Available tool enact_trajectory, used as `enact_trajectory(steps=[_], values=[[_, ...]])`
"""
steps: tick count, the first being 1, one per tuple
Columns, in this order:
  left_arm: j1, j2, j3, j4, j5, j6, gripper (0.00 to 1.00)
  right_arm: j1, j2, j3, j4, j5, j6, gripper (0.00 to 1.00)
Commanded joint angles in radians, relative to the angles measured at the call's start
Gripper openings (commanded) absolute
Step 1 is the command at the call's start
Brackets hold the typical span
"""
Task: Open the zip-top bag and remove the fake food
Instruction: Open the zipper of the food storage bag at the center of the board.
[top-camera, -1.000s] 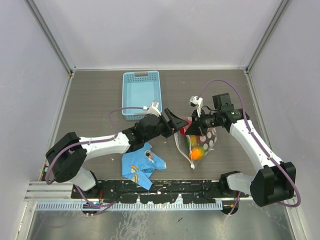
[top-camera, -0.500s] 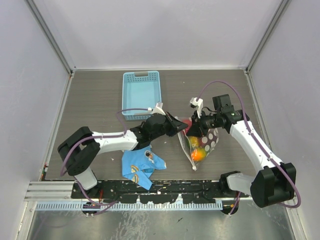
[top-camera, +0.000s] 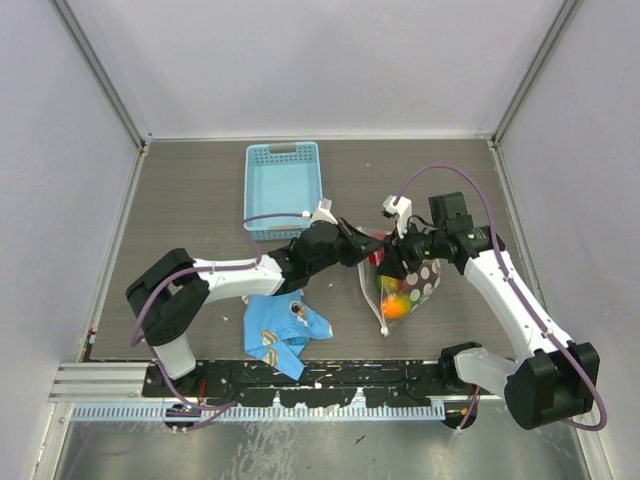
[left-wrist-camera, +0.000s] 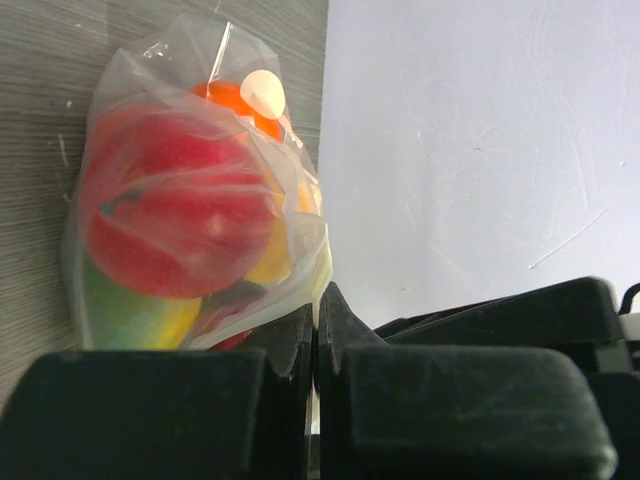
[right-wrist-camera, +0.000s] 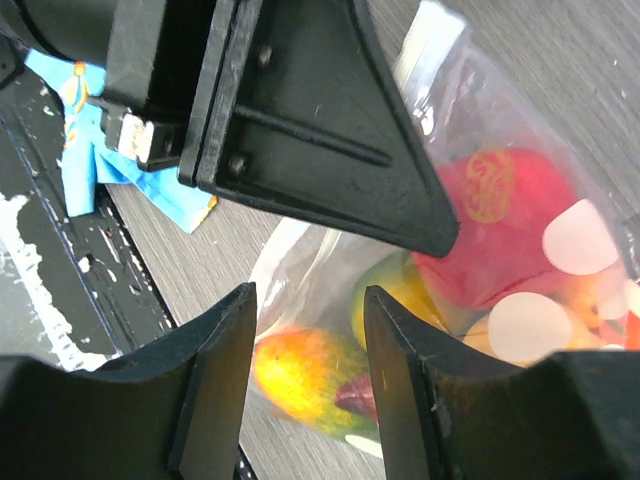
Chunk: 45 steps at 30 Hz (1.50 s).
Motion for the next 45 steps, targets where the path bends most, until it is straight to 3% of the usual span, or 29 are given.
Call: enact_trajectory(steps=[1,8,11,16,17,22,26,29,33,37,39,45], values=[[-0.002,0.016,0.073,0.037,-0.031,-0.006,0.00,0.035,-0.037,-0.037,0.042,0.113,0.039,0.53],[-0.002,0.037,0.098,0.036,-0.048,-0.005,0.00,0.064,-0.036,-0.073,0.095,0.194,0.093,0.46],[-0.001,0.042,0.103,0.038,-0.052,-0.002,0.00,0.065,-0.036,-0.067,0.105,0.199,0.110,0.24],[0.006,0.030,0.081,0.066,-0.053,0.020,0.00,0.047,-0.035,-0.043,0.091,0.166,0.094,0.03],[0.009,0.025,0.070,0.080,-0.052,0.037,0.04,0.038,-0.035,-0.037,0.086,0.156,0.087,0.01],[0.029,-0.029,-0.015,0.151,-0.039,0.119,0.45,-0.029,-0.027,-0.022,0.076,0.080,0.056,0.01],[0.050,-0.099,-0.116,0.231,-0.019,0.200,0.61,-0.070,-0.013,0.001,0.027,-0.056,-0.017,0.01],[0.054,-0.178,-0.171,0.232,-0.001,0.321,0.70,-0.084,-0.011,0.007,-0.003,-0.137,-0.067,0.01],[0.057,-0.259,-0.255,0.309,0.065,0.479,0.74,-0.091,0.002,0.001,-0.016,-0.155,-0.097,0.01],[0.063,-0.297,-0.298,0.399,0.199,0.618,0.72,-0.097,0.014,0.016,-0.044,-0.195,-0.134,0.01],[0.059,-0.304,-0.301,0.416,0.284,0.717,0.66,-0.098,0.024,0.028,-0.061,-0.204,-0.153,0.01],[-0.030,-0.321,-0.347,0.405,0.383,1.259,0.60,-0.094,0.059,0.068,-0.120,-0.218,-0.208,0.01]])
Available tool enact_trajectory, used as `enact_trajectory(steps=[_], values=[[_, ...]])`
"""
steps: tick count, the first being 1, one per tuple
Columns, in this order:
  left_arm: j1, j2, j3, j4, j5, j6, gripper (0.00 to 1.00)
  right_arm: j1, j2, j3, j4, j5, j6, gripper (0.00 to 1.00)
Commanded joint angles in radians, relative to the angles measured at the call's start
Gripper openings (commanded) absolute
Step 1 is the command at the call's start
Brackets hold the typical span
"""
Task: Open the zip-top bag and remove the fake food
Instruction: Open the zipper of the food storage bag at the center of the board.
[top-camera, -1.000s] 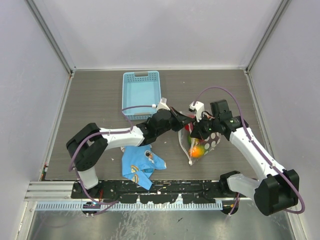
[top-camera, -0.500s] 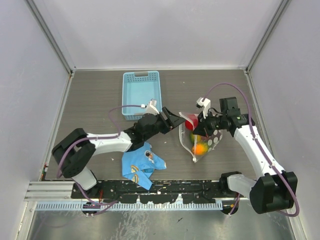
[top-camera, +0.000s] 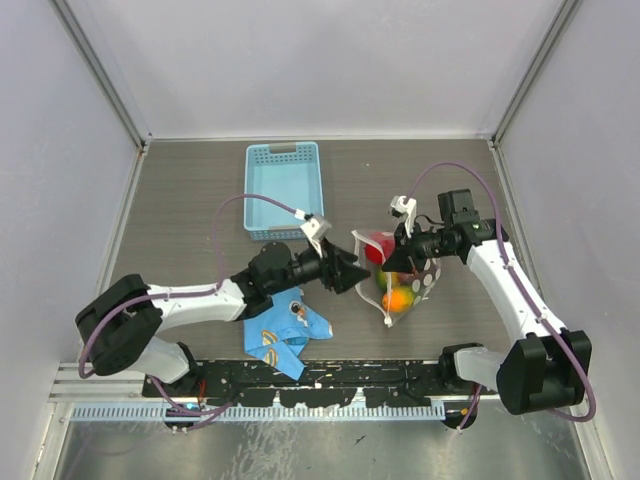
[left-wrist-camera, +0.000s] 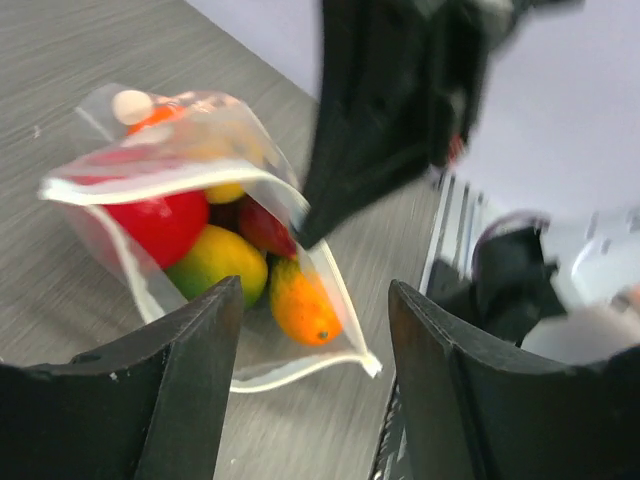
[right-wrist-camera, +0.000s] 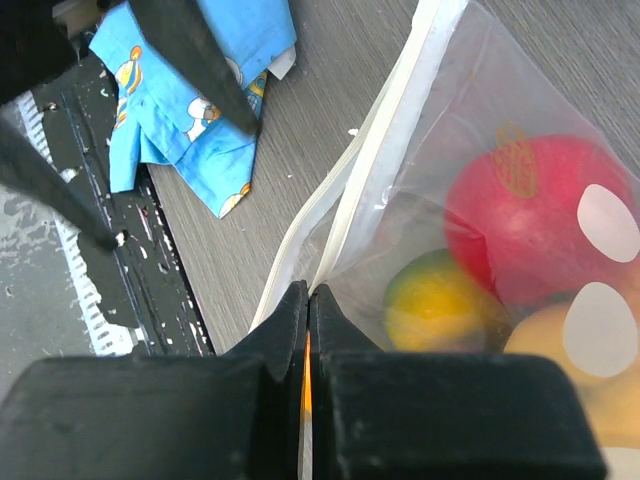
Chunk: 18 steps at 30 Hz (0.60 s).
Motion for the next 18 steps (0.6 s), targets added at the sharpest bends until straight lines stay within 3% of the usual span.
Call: enact_trajectory(steps=[1,11,18], values=[[-0.056,-0.032,-0.033,0.072,0.127,0.489,0.60,0.001,0.016,0.071,-0.037,-0.060,-0.059,0.01],[-0.064,0.084,0.009,0.066,0.120,0.876,0.59,0.017,0.064,0.097,-0.051,-0.062,-0.074,0.01],[-0.064,0.177,0.060,0.089,0.093,0.966,0.60,0.037,0.081,0.110,-0.074,-0.065,-0.107,0.01]])
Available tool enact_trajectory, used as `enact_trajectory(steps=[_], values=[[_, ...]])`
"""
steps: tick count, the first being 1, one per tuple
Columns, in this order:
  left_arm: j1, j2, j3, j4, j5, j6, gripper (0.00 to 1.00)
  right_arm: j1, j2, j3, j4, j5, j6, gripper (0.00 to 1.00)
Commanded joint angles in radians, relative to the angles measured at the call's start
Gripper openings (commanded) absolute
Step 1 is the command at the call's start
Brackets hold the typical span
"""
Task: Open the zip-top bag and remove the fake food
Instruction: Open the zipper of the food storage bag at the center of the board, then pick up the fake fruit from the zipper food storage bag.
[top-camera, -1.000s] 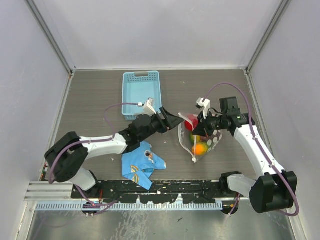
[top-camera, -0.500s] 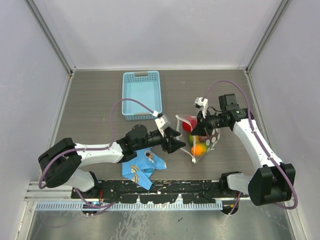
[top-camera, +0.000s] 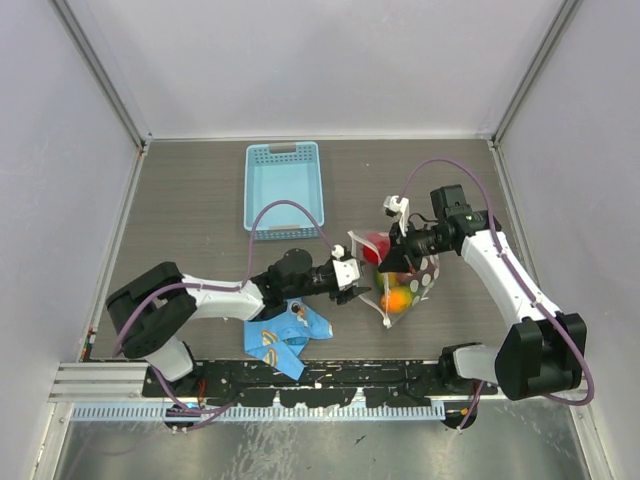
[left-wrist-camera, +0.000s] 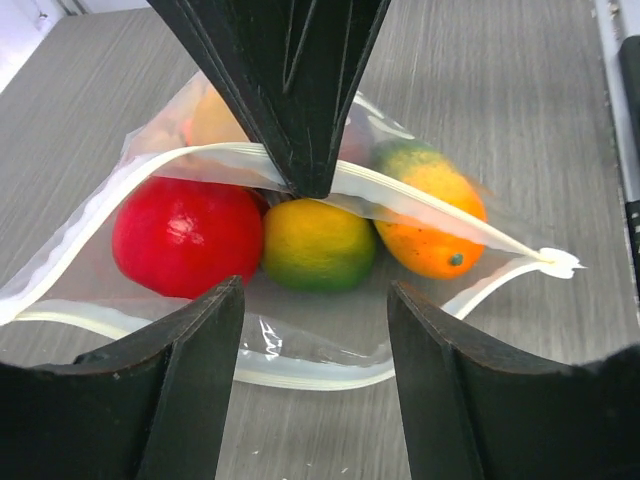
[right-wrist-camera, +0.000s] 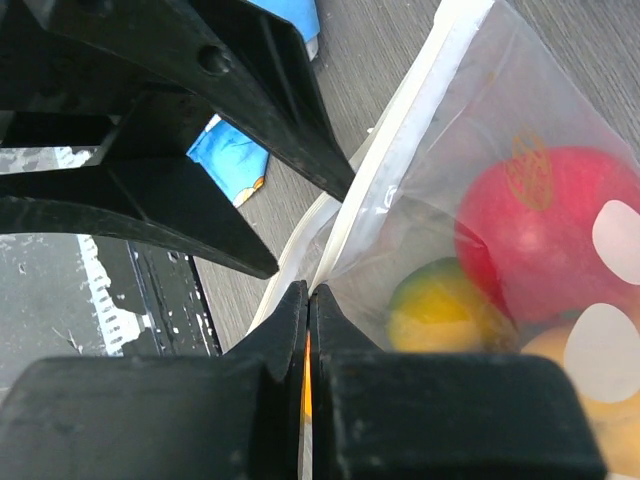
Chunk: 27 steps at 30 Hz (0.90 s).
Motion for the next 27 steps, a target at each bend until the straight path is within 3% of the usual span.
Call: enact_trajectory(steps=[1,9,16,20,27], values=[[-0.001,0.034,0.053,0.098,-0.042,0.120,0.61,0.014,0.003,0.061,-0.022,-0.042,-0.047,0.01],[-0.001,0.056,0.066,0.075,-0.090,0.189,0.64,0.075,0.007,0.074,-0.087,-0.078,-0.125,0.01],[-0.001,0.062,0.043,0.087,-0.160,0.269,0.85,0.088,0.025,0.088,-0.094,-0.087,-0.127,0.01],[-0.001,0.061,0.026,0.084,-0.177,0.333,0.91,0.105,0.039,0.098,-0.101,-0.089,-0.129,0.01],[0.001,0.080,0.026,0.105,-0.142,0.309,0.90,0.126,0.069,0.143,-0.143,-0.114,-0.149,0.01]])
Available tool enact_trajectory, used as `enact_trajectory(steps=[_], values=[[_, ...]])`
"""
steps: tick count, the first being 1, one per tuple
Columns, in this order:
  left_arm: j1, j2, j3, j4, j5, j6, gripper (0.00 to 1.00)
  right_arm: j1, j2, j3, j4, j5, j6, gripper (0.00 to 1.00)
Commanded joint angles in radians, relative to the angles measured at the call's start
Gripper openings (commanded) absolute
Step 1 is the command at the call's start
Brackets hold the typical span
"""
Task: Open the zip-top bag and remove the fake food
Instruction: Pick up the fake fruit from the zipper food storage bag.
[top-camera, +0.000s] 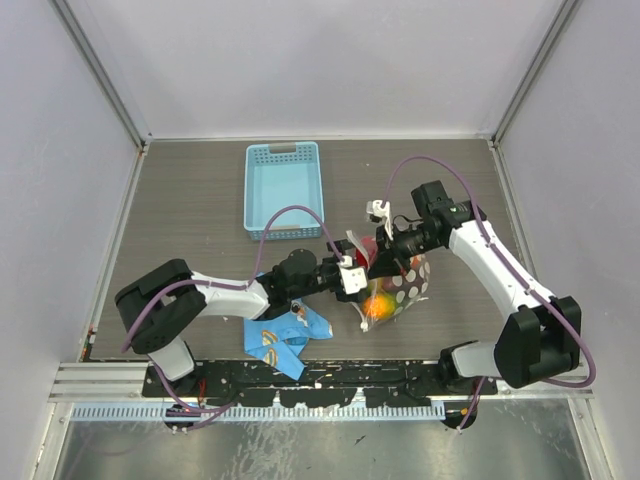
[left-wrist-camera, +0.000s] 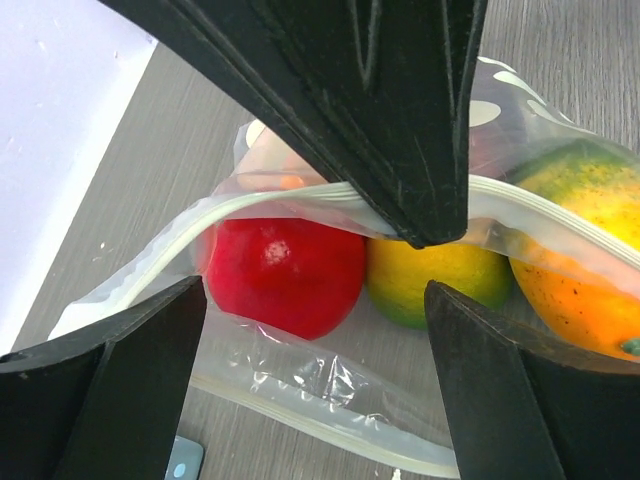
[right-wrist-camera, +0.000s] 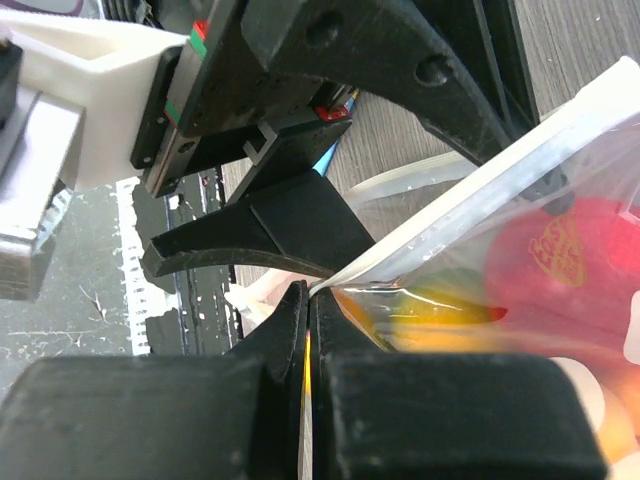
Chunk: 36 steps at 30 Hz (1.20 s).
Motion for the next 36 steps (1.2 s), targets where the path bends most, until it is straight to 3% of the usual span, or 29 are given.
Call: enact_trajectory(steps=[1,5,8,11,16,19,22,26,30,36], values=[[0.001,0.024,-0.006,0.104,0.007,-0.003,0.90,0.011,0.006,0.074,-0.047,-0.066,-0.034,0.01],[0.001,0.047,-0.021,0.162,-0.008,-0.028,0.88,0.011,0.010,0.085,-0.053,-0.045,-0.040,0.04],[0.001,0.054,-0.014,0.165,-0.013,-0.032,0.81,0.011,0.012,0.079,-0.044,0.003,-0.032,0.28],[0.005,0.058,-0.013,0.167,-0.024,-0.034,0.79,0.008,-0.002,0.083,-0.055,0.027,-0.045,0.45],[0.011,0.064,-0.016,0.171,-0.028,-0.039,0.79,-0.033,-0.020,0.121,-0.074,0.040,-0.071,0.49],[0.013,0.064,-0.021,0.175,-0.029,-0.045,0.78,-0.117,-0.005,0.140,0.007,0.039,0.018,0.49],[0.014,0.061,-0.026,0.176,-0.028,-0.052,0.79,-0.182,0.019,0.132,0.204,0.132,0.225,0.46],[0.022,0.059,-0.029,0.180,-0.023,-0.067,0.79,-0.176,0.070,0.132,0.369,0.271,0.377,0.27],[0.030,0.062,-0.028,0.190,-0.021,-0.088,0.79,-0.118,0.151,0.168,0.421,0.396,0.417,0.15],[0.047,0.063,-0.028,0.200,-0.011,-0.123,0.78,-0.062,0.228,0.188,0.419,0.451,0.393,0.09]])
